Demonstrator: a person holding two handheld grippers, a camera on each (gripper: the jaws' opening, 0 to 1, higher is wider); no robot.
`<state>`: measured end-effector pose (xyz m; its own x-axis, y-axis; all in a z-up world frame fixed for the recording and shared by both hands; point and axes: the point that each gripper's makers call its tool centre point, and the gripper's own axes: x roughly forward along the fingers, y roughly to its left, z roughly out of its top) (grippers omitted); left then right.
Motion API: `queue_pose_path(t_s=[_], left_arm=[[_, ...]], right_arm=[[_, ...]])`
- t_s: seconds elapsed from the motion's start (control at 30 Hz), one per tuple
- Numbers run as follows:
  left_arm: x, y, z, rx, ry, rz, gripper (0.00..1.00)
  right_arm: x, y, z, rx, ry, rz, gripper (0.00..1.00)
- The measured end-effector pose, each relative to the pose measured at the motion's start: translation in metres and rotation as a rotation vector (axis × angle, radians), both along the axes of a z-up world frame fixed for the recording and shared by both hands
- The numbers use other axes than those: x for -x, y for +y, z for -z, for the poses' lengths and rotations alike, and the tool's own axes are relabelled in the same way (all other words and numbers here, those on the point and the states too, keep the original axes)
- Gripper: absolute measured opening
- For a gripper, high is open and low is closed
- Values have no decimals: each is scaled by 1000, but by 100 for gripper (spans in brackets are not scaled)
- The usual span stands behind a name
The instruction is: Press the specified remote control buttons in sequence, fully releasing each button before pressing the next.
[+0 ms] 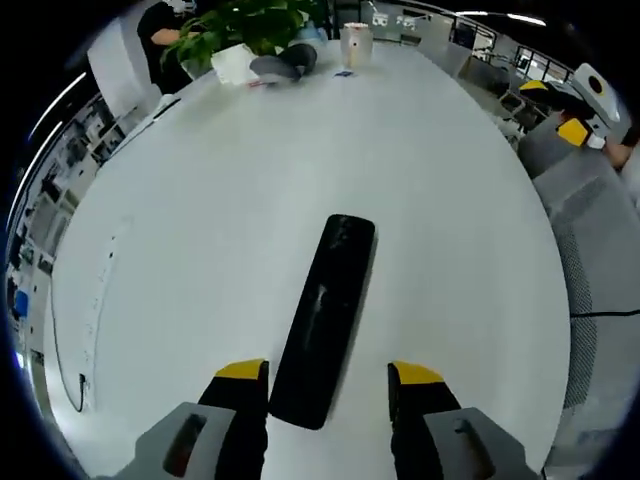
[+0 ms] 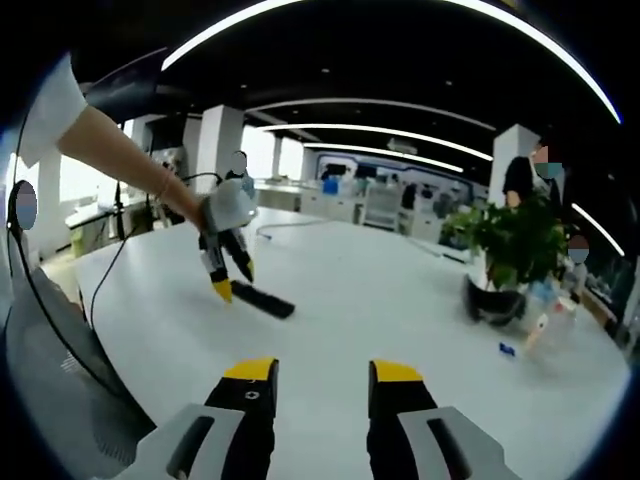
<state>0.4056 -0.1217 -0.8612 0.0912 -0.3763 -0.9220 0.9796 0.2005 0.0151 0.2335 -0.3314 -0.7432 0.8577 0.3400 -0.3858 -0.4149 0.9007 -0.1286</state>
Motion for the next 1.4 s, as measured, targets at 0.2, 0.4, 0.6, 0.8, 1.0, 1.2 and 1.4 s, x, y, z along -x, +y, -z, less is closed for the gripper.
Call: queue_pose_path(t_s=[0.2,0.4,0.6,0.8,1.0,1.2,1.4], left_arm=[[0,2,3,-22,4,23,40],[1,2,4,-19,17,13,40],[1,2,4,-21,20,19,40],[0,2,4,-23,17,30,39],[-1,3,4,-35,27,28,38],[-2,3,4,-75,31,27,35],[-3,5,4,-89,23,23,25]], right_arm=[[0,-1,1,-1,3,4,31],[0,-1,1,5,6,-2,30],[0,-1,2,6,9,-1,29],[1,0,2,10,13,-6,28],[1,1,3,13,14,-12,27],[2,1,7,33,36,-14,26],[3,2,13,54,64,-23,24]])
